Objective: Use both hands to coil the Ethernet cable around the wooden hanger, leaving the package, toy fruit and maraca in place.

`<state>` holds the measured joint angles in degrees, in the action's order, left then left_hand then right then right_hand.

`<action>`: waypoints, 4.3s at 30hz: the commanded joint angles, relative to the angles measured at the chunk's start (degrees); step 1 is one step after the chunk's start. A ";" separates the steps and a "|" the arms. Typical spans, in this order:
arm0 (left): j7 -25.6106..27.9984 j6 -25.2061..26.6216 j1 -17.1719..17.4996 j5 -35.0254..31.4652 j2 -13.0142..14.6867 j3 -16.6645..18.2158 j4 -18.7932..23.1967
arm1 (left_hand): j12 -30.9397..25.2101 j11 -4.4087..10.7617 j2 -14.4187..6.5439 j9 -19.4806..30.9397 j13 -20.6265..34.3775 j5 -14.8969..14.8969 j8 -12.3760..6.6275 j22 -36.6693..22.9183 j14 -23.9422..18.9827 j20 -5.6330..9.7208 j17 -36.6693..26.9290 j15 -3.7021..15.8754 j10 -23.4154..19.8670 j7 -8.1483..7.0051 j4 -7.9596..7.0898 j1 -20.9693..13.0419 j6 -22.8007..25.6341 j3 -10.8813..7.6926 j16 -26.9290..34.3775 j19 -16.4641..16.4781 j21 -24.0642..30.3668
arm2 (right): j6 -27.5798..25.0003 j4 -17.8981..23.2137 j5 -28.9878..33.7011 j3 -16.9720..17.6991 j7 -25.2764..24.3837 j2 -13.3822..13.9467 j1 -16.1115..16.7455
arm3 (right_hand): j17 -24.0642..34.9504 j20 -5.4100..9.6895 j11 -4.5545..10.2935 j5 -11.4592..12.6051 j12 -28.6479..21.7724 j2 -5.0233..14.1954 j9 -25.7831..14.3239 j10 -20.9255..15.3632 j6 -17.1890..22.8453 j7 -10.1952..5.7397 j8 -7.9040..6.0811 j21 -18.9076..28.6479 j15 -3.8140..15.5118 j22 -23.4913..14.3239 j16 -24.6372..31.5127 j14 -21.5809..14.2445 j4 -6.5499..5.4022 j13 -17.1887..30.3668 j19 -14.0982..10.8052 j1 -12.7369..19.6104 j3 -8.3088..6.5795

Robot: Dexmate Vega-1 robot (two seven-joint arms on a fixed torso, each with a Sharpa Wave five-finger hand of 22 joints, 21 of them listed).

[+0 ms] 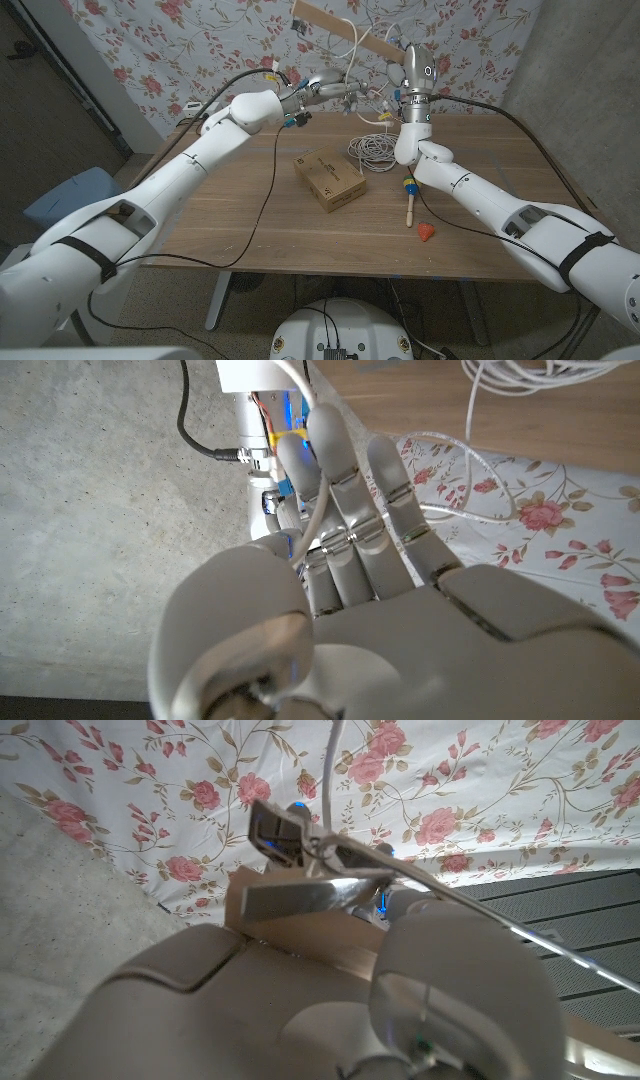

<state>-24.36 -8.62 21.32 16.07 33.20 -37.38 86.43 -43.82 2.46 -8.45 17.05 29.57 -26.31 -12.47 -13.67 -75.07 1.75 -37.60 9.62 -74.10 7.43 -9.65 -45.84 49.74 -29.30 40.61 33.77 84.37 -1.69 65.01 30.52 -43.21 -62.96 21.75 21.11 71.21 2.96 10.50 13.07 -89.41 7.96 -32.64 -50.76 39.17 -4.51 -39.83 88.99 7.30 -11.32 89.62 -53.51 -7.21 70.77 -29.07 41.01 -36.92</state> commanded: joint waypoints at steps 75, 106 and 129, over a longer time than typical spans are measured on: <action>16.83 9.60 -0.63 -3.69 1.86 4.79 -0.99 | -28.39 2.65 1.58 22.39 1.38 3.24 -16.89 -13.26 -4.79 1.45 -3.55 -0.67 -6.12 2.70 1.01 3.87 2.89 -14.64 17.66 6.02 4.97 | 16.12 -4.57 19.18 1.97 -1.04 2.65 1.26 | 0.09 6.38 -0.28 0.53 0.17 2.42 0.50 0.48 -0.51 -0.23 -0.98 -0.35 4.70 0.11 -0.13 0.54 -0.34 0.02 0.51 -2.02 -0.40; 3.80 13.41 -11.82 -9.29 3.14 -0.13 -0.52 | -29.07 2.92 1.13 21.17 2.12 4.94 -17.21 -12.75 -4.26 1.65 -3.16 -0.39 -5.81 2.89 1.42 4.53 2.83 -15.47 19.00 6.14 5.14 | 7.24 -23.07 20.77 -20.82 5.85 -0.93 -11.70 | 0.09 6.41 -0.15 0.75 0.12 2.36 0.70 0.90 -0.71 -0.51 -1.41 -0.67 4.72 0.31 -0.11 1.09 -0.52 0.03 0.66 -2.43 -0.47; 6.18 10.24 -17.44 -26.26 5.63 -2.18 6.68 | -13.20 3.44 13.39 8.95 -6.49 6.73 0.99 -8.76 13.28 -4.09 3.56 -0.45 17.11 -1.53 10.96 -2.20 -3.41 -1.28 16.21 -11.23 3.53 | 3.56 -43.63 6.80 -34.72 2.01 -11.54 -17.92 | 0.07 6.29 0.02 0.89 0.04 2.45 0.89 0.79 -0.70 -0.54 -1.76 -0.64 4.74 0.32 -0.08 1.23 -0.51 0.02 0.50 -2.59 -0.54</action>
<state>-21.75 5.45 5.54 -1.40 38.51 -39.16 89.56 -61.80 3.26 4.46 27.60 24.27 -20.73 -16.66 -23.44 -70.63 0.42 -35.97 8.58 -71.92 6.52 0.94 -47.90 52.90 -35.92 58.59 29.20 88.94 3.82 25.88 42.83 -71.98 -61.39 12.29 5.16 71.07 2.87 9.96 13.98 -88.86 7.26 -31.64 -49.76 38.60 -5.18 -41.16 88.29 6.99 -10.89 89.62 -51.79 -7.73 70.47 -28.76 40.29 -37.44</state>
